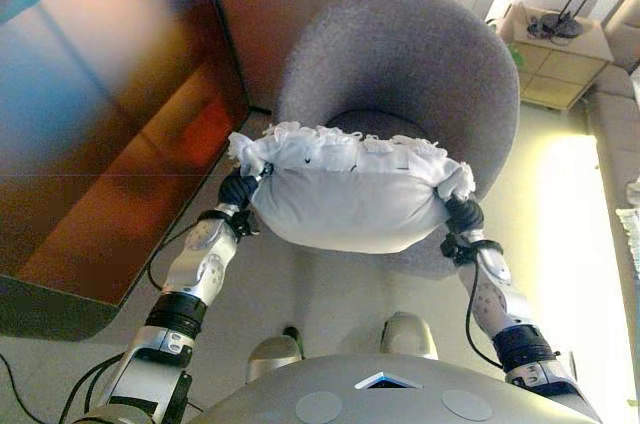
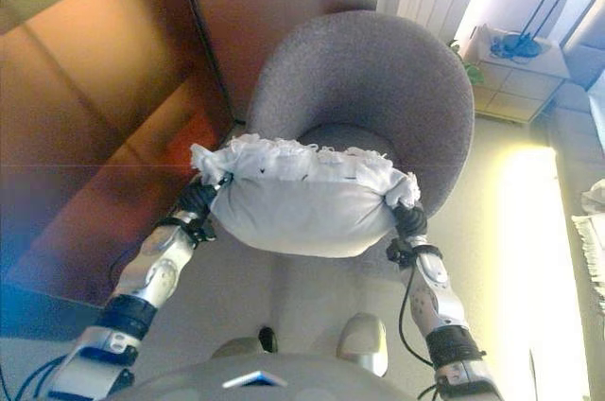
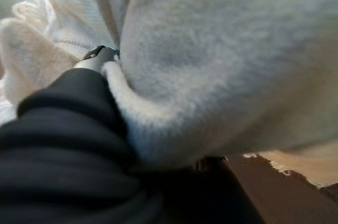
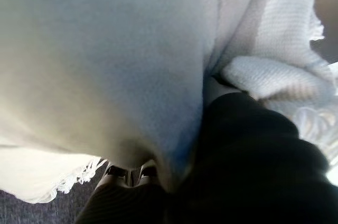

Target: Pick up the cushion and take it to the sofa

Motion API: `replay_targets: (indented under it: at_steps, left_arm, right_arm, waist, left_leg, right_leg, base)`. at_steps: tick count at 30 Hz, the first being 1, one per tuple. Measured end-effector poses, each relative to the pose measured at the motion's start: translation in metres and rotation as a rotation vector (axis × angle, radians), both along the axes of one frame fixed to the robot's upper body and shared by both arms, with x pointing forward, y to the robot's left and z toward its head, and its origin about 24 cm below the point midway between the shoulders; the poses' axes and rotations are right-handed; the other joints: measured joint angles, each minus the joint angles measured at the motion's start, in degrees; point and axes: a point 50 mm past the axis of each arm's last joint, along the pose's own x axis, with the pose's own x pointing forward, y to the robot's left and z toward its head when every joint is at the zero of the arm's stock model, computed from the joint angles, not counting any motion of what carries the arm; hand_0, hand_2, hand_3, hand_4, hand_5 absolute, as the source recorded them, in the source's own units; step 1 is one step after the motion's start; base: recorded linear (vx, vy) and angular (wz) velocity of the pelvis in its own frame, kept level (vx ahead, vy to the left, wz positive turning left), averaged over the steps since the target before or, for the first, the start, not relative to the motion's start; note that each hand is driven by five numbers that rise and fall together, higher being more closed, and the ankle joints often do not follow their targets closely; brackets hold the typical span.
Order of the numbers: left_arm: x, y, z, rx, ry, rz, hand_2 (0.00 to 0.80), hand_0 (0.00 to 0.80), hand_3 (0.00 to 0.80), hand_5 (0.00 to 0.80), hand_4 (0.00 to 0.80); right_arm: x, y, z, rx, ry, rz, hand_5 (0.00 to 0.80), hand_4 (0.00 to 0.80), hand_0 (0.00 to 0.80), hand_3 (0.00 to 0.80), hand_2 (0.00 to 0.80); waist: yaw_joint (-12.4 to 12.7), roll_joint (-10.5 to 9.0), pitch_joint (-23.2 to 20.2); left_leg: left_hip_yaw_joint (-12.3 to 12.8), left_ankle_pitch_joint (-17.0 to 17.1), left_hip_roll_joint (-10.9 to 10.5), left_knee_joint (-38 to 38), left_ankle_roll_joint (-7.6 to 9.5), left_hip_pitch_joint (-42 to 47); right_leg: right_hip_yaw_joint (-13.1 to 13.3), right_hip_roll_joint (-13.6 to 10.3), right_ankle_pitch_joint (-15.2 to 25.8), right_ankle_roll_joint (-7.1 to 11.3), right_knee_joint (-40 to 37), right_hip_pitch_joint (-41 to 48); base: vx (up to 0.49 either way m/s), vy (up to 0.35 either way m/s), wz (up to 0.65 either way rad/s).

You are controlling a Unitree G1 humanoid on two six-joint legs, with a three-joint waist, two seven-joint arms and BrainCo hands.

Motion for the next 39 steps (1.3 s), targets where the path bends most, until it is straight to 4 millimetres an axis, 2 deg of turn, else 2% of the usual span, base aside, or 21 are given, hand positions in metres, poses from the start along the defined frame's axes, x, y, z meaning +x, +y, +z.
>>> replay_targets:
  at_steps: [2, 3, 4, 5, 6, 7, 8, 12, 14, 16, 19, 22, 23, 26, 29, 32, 35, 36, 37, 38, 39]
  left_arm:
    - [0.0, 0.0, 0.0, 0.0, 0.002, -0.001, 0.8, 0.8, 0.8, 0.8, 0.8]
    - [0.0, 0.0, 0.0, 0.001, 0.001, -0.002, 0.8, 0.8, 0.8, 0.8, 0.8]
    - [0.0, 0.0, -0.001, 0.004, 0.006, 0.0, 0.8, 0.8, 0.8, 0.8, 0.8]
    - [-0.001, -0.008, -0.005, -0.01, 0.029, -0.015, 0.8, 0.8, 0.8, 0.8, 0.8]
    - [-0.004, -0.016, -0.01, -0.023, 0.049, -0.033, 0.8, 0.8, 0.8, 0.8, 0.8]
    - [-0.007, -0.023, -0.014, -0.038, 0.062, -0.043, 0.8, 0.8, 0.8, 0.8, 0.8]
    - [-0.007, -0.028, -0.015, -0.044, 0.062, -0.051, 0.8, 0.8, 0.8, 0.8, 0.8]
    - [-0.007, -0.02, -0.014, -0.023, 0.06, -0.034, 0.8, 0.8, 0.8, 0.8, 0.8]
    - [-0.006, -0.014, -0.012, -0.016, 0.055, -0.023, 0.8, 0.8, 0.8, 0.8, 0.8]
    - [-0.008, -0.008, -0.011, -0.02, 0.053, -0.006, 0.8, 0.8, 0.8, 0.8, 0.8]
    - [-0.008, -0.002, -0.006, -0.027, 0.027, 0.015, 0.8, 0.8, 0.8, 0.8, 0.8]
    - [-0.007, -0.001, -0.003, -0.045, 0.008, 0.033, 0.8, 0.8, 0.8, 0.8, 0.8]
    - [-0.007, -0.002, -0.004, -0.048, 0.009, 0.035, 0.8, 0.8, 0.8, 0.8, 0.8]
    - [-0.008, -0.004, -0.005, -0.056, 0.009, 0.024, 0.8, 0.8, 0.8, 0.8, 0.8]
    - [-0.008, -0.006, -0.005, -0.057, 0.009, 0.01, 0.8, 0.8, 0.8, 0.8, 0.8]
    - [-0.008, -0.008, -0.005, -0.054, 0.011, -0.004, 0.8, 0.8, 0.8, 0.8, 0.8]
    - [-0.009, -0.012, -0.007, -0.049, 0.019, -0.018, 0.8, 0.8, 0.8, 0.8, 0.8]
    - [-0.01, -0.012, -0.008, -0.049, 0.023, -0.015, 0.8, 0.8, 0.8, 0.8, 0.8]
    - [-0.011, -0.012, -0.01, -0.053, 0.029, -0.01, 0.8, 0.8, 0.8, 0.8, 0.8]
    - [-0.011, -0.007, -0.009, -0.043, 0.026, 0.001, 0.8, 0.8, 0.8, 0.8, 0.8]
    - [-0.013, -0.001, -0.009, -0.025, 0.028, 0.009, 0.8, 0.8, 0.8, 0.8, 0.8]
  right_arm:
    - [0.0, 0.001, -0.001, 0.005, 0.001, 0.007, 0.8, 0.8, 0.8, 0.8, 0.8]
    - [-0.001, -0.001, -0.003, 0.005, 0.008, 0.005, 0.8, 0.8, 0.8, 0.8, 0.8]
    - [-0.002, -0.003, -0.006, 0.001, 0.019, 0.001, 0.8, 0.8, 0.8, 0.8, 0.8]
    - [-0.005, -0.01, -0.011, -0.005, 0.046, -0.026, 0.8, 0.8, 0.8, 0.8, 0.8]
    - [-0.009, -0.018, -0.013, -0.01, 0.061, -0.046, 0.8, 0.8, 0.8, 0.8, 0.8]
    - [-0.012, -0.025, -0.012, -0.024, 0.065, -0.051, 0.8, 0.8, 0.8, 0.8, 0.8]
    - [-0.011, -0.032, -0.009, -0.042, 0.06, -0.048, 0.8, 0.8, 0.8, 0.8, 0.8]
    - [-0.009, -0.025, -0.007, -0.022, 0.037, -0.025, 0.8, 0.8, 0.8, 0.8, 0.8]
    - [-0.006, -0.021, 0.001, -0.014, 0.001, -0.007, 0.8, 0.8, 0.8, 0.8, 0.8]
    - [-0.004, -0.018, 0.004, -0.012, -0.013, 0.022, 0.8, 0.8, 0.8, 0.8, 0.8]
    - [0.0, -0.014, 0.007, -0.016, -0.029, 0.062, 0.8, 0.8, 0.8, 0.8, 0.8]
    - [0.004, -0.013, 0.011, -0.03, -0.045, 0.088, 0.8, 0.8, 0.8, 0.8, 0.8]
    - [0.004, -0.013, 0.011, -0.029, -0.045, 0.089, 0.8, 0.8, 0.8, 0.8, 0.8]
    - [0.004, -0.014, 0.011, -0.029, -0.045, 0.088, 0.8, 0.8, 0.8, 0.8, 0.8]
    - [0.004, -0.015, 0.011, -0.035, -0.044, 0.085, 0.8, 0.8, 0.8, 0.8, 0.8]
    - [0.003, -0.017, 0.011, -0.036, -0.039, 0.079, 0.8, 0.8, 0.8, 0.8, 0.8]
    - [0.001, -0.02, 0.009, -0.041, -0.026, 0.066, 0.8, 0.8, 0.8, 0.8, 0.8]
    - [0.001, -0.021, 0.009, -0.045, -0.019, 0.063, 0.8, 0.8, 0.8, 0.8, 0.8]
    - [0.001, -0.018, 0.008, -0.04, -0.013, 0.067, 0.8, 0.8, 0.8, 0.8, 0.8]
    - [0.0, -0.014, 0.006, -0.033, -0.006, 0.08, 0.8, 0.8, 0.8, 0.8, 0.8]
    - [-0.002, -0.009, 0.002, -0.025, 0.01, 0.096, 0.8, 0.8, 0.8, 0.8, 0.8]
  waist:
    - [-1.3, -0.67, -0.2]
    - [-2.0, -1.88, -0.4]
    - [-2.8, -2.27, 0.1]
    - [-4.2, -2.5, 0.6]
    - [-4.5, -2.92, 0.9]
    - [-4.8, -2.12, 0.8]
    - [-5.9, -0.18, 1.3]
    - [-6.2, -2.5, 1.7]
    - [-6.6, -1.77, 1.6]
    - [-7.2, -0.16, 1.2]
    - [-6.9, -0.6, 0.8]
    - [-5.8, -0.66, 0.4]
    - [-5.6, -0.84, 0.4]
    - [-5.7, -1.24, 0.1]
    - [-5.7, -1.41, 0.1]
    - [-5.0, -1.76, 0.2]
    - [-2.7, -0.56, 0.0]
    - [-1.7, -0.13, -0.2]
    - [-0.3, 0.36, -0.2]
    - [0.6, 0.9, 0.1]
    - [0.5, 0.31, 0.0]
  left_leg:
    - [-0.5, 0.0, 0.0, 0.9, -0.05, -1.6]
    - [-0.9, 0.0, -0.5, 0.9, -0.13, -2.5]
    - [-1.8, 0.2, -0.9, 0.5, -0.54, -2.6]
    - [-1.5, -0.8, -1.8, 3.9, -0.7, -2.9]
    - [-0.2, -3.4, -3.2, 10.7, -0.03, -2.9]
    - [0.2, -7.6, -3.4, 13.3, 0.05, -1.7]
    - [-0.3, -11.0, -2.1, 10.8, -0.95, 0.6]
    - [-0.1, -10.5, -1.7, 7.4, -1.13, 3.5]
    - [-1.1, -10.3, -0.2, 6.7, -2.59, 4.1]
    - [-1.7, -10.4, 2.5, 7.0, -3.88, 4.5]
    - [-1.2, -10.2, 4.3, 16.1, -4.25, 1.4]
    - [-0.7, -7.9, 5.9, 24.8, -6.04, -2.8]
    - [-0.2, -6.8, 6.4, 25.9, -6.04, -3.2]
    - [0.9, -5.6, 7.1, 26.0, -4.28, -3.6]
    - [1.7, -5.7, 8.2, 21.3, -4.25, -3.6]
    - [1.1, -5.2, 8.1, 12.8, -4.17, -4.6]
    - [-2.2, -3.6, 5.8, 1.3, -3.45, -5.3]
    - [-2.1, -1.6, 5.2, 1.4, -4.57, -4.8]
    - [-0.8, -1.1, 5.0, 2.0, -4.9, -5.0]
    - [0.9, 0.6, 5.4, 2.6, -5.13, -5.1]
    - [2.0, 2.0, 4.5, 2.7, -4.69, -4.5]
  right_leg:
    - [2.5, 1.5, -2.3, 1.11, -7.8, 1.2]
    - [4.5, 1.7, -3.4, 2.17, -14.0, 2.9]
    - [5.0, 2.2, -1.3, 1.19, -16.8, 4.3]
    - [4.9, 2.1, -1.1, 0.92, -17.7, 5.3]
    - [5.2, 1.3, -1.1, 0.61, -16.6, 5.3]
    - [4.9, 1.6, -1.3, -0.15, -14.9, 5.0]
    - [4.3, 3.2, -2.1, -1.01, -12.6, 4.6]
    - [5.6, 3.5, -4.0, -1.51, -8.7, 2.2]
    - [6.2, 4.8, -3.4, -1.77, -10.7, 2.2]
    - [6.3, 7.7, -2.7, -2.99, -13.3, 5.0]
    - [6.4, 9.1, -4.1, -4.83, -12.6, 6.0]
    - [6.0, 9.8, -4.8, -6.48, -12.6, 6.2]
    - [5.6, 9.8, -5.1, -7.0, -12.7, 6.8]
    - [4.8, 9.8, -5.6, -8.29, -12.8, 7.2]
    - [4.0, 9.8, -6.3, -9.01, -13.4, 7.6]
    - [4.1, 9.2, -6.4, -8.09, -14.0, 8.2]
    - [6.1, 8.5, -7.3, -6.33, -14.0, 8.2]
    - [7.3, 8.3, -7.4, -5.24, -13.9, 7.5]
    - [8.4, 8.4, -7.2, -4.57, -14.3, 7.9]
    - [8.1, 8.7, -8.9, -3.58, -10.4, 7.7]
    - [7.6, 8.2, -10.5, -3.18, -8.6, 9.1]
  base:
    - [0.351, -0.185, 0.29]
    - [0.4, -0.177, 0.49]
    - [0.387, -0.166, 0.73]
    - [0.404, -0.178, 0.59]
    - [0.365, -0.163, 0.4]
    - [0.377, -0.173, 0.1]
    - [0.398, -0.167, -0.02]
    - [0.405, -0.142, -0.21]
    - [0.358, -0.173, -0.12]
    - [0.269, -0.198, 0.05]
    - [0.219, -0.188, -0.11]
    - [0.17, -0.095, -0.12]
    - [0.176, 0.009, 0.09]
    - [0.158, 0.079, 0.09]
    - [0.19, 0.137, 0.22]
    - [0.229, 0.125, 0.27]
    - [0.272, 0.123, -0.03]
    - [0.251, 0.13, -0.53]
    - [0.258, 0.149, -0.64]
    - [0.215, 0.137, -0.38]
    - [0.234, 0.165, -0.13]
